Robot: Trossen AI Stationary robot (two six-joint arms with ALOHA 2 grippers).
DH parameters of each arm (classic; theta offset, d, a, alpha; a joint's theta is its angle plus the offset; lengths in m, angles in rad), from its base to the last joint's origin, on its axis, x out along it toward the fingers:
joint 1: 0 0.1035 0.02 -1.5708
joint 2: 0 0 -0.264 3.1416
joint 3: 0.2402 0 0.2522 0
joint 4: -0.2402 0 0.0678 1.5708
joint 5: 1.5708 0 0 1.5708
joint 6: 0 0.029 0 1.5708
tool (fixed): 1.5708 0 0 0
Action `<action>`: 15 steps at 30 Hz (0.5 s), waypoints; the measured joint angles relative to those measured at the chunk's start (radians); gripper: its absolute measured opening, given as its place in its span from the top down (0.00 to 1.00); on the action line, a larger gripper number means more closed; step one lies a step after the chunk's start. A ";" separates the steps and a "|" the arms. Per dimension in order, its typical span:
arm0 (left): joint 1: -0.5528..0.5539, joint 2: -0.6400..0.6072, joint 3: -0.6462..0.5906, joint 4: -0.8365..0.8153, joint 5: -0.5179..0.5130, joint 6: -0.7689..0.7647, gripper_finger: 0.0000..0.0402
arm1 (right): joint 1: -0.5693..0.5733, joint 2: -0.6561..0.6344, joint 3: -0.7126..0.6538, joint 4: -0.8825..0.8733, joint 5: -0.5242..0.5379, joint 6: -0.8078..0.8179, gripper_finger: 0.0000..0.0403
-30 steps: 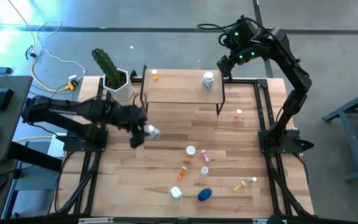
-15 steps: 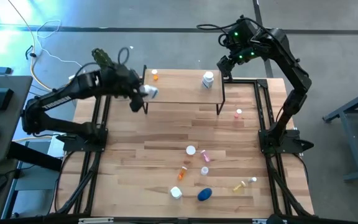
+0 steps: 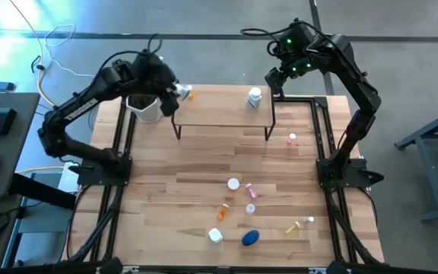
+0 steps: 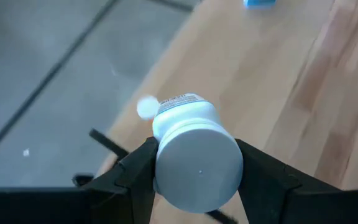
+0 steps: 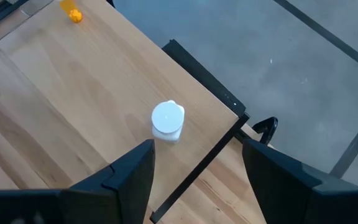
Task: Pick and place medicine bottles onto shelf by color
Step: Put the left white blue pill bottle on the shelf
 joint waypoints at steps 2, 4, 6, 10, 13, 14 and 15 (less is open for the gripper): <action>0.000 0.036 0.026 -0.049 0.010 0.001 0.57 | 0.000 0.000 0.000 0.005 0.000 -0.002 0.42; -0.004 0.061 0.037 -0.074 0.033 0.000 0.57 | 0.000 0.000 0.000 0.005 0.000 -0.002 0.42; -0.014 0.087 0.037 -0.081 0.061 -0.010 0.57 | 0.000 0.000 0.000 0.005 0.001 -0.002 0.42; -0.039 0.136 0.037 -0.095 0.097 -0.014 0.57 | 0.000 0.000 0.000 0.005 0.001 -0.002 0.42; -0.052 0.181 0.037 -0.111 0.094 -0.001 0.57 | 0.000 0.000 0.000 0.005 0.001 -0.002 0.42; -0.054 0.193 0.037 -0.119 0.094 0.007 0.57 | 0.000 0.000 0.000 0.005 0.001 -0.002 0.42; -0.054 0.205 0.037 -0.127 0.092 0.010 0.57 | 0.000 0.000 0.000 0.005 0.001 -0.002 0.42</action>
